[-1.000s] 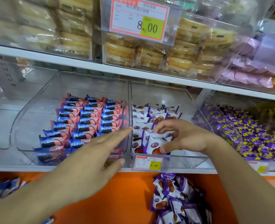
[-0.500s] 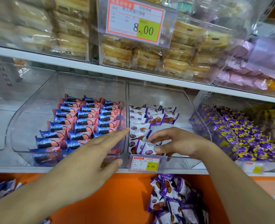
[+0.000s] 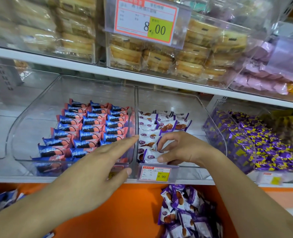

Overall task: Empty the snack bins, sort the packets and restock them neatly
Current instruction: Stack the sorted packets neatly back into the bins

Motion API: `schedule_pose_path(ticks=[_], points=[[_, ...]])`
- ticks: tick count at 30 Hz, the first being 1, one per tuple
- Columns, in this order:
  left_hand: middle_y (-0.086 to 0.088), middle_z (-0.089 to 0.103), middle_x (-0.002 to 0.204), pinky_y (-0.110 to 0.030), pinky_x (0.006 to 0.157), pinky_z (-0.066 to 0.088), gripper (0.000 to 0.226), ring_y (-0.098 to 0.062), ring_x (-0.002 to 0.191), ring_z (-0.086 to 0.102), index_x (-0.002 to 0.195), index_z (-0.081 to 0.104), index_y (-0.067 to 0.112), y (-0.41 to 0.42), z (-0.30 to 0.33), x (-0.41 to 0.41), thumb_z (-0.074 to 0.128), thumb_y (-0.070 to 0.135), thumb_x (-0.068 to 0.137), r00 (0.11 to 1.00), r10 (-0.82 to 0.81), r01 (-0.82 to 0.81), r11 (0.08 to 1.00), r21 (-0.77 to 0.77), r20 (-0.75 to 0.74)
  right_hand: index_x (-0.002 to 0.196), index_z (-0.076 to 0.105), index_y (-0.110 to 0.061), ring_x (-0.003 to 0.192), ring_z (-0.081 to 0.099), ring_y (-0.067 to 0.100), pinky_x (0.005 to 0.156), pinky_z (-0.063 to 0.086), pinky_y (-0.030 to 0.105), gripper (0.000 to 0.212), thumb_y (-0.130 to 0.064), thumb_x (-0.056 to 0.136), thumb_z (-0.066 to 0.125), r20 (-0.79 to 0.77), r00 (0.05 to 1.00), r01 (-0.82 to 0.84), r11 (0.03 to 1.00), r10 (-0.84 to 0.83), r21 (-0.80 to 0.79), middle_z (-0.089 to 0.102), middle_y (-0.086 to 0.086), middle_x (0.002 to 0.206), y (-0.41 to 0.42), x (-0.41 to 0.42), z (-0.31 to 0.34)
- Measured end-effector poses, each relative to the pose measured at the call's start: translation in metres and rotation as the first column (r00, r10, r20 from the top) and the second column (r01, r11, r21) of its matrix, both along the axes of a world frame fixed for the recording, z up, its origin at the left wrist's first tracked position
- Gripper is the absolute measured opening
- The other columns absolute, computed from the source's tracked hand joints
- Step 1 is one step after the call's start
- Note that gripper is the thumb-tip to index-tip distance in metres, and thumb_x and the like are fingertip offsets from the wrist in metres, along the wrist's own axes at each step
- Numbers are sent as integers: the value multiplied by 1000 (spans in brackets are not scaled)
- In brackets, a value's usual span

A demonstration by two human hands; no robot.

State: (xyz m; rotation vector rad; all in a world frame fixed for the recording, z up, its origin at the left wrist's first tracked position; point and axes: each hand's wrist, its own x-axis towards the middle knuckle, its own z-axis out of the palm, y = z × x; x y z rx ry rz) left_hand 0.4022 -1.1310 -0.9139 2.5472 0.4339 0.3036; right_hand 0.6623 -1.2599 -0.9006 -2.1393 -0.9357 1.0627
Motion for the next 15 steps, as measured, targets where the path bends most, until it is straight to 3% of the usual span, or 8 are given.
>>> schedule_pose_path(ticks=[3, 6, 8, 15], points=[[55, 3, 146, -4, 110, 4, 81, 27, 136, 2, 143, -15, 76, 0, 1, 0, 51, 54, 101, 1000, 3, -3, 1000, 10, 5, 94, 81, -20, 78, 77, 18, 80, 66, 38, 25, -15, 74, 95, 46, 999, 3, 1000, -4, 10, 77, 4, 99, 1, -2, -1], [54, 3, 148, -5, 111, 5, 81, 25, 139, 3, 143, -14, 75, 0, 2, 0, 51, 54, 101, 1000, 4, -4, 1000, 6, 9, 91, 82, -23, 71, 75, 14, 63, 60, 25, 22, -21, 74, 95, 114, 993, -14, 1000, 13, 12, 73, 1, 93, 6, -7, 0], [54, 3, 147, -6, 112, 7, 81, 24, 139, 3, 143, -14, 75, 0, 2, -1, 51, 54, 101, 1000, 5, -5, 1000, 4, 9, 90, 83, -23, 68, 75, 12, 59, 57, 22, 21, -22, 74, 96, 138, 990, -16, 1000, 14, 15, 72, -5, 87, 9, -9, -1], [58, 3, 139, -2, 108, 5, 79, 29, 133, 3, 144, -12, 76, 1, 1, 0, 50, 54, 101, 1000, -1, 1, 1000, 25, 2, 93, 85, -23, 75, 77, 13, 75, 66, 34, 24, -19, 72, 97, 174, 985, -15, 999, 6, 49, 78, -8, 93, 10, -16, -5]])
